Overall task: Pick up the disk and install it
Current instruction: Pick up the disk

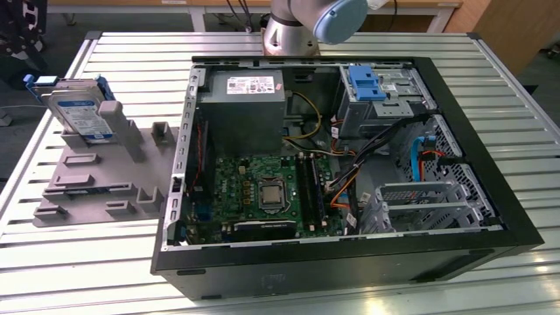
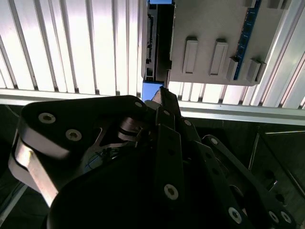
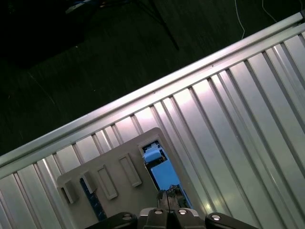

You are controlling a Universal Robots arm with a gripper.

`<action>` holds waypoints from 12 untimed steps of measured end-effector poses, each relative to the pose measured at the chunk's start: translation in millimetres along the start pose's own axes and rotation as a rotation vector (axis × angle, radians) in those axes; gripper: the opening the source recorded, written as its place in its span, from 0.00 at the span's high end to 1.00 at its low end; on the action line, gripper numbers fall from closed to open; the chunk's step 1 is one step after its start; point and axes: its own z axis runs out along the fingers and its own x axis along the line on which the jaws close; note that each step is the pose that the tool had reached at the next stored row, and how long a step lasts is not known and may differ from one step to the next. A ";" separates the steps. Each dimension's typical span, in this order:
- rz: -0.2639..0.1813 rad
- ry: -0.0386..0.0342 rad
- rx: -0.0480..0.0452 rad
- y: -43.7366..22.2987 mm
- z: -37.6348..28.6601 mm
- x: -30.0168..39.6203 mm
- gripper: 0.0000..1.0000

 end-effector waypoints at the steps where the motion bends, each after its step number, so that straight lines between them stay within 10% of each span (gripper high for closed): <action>1: 0.000 0.0000 0.0000 0.0 0.0 0.0 0.89; 12: -0.173 0.0073 -0.0039 0.0 0.4 0.0 0.89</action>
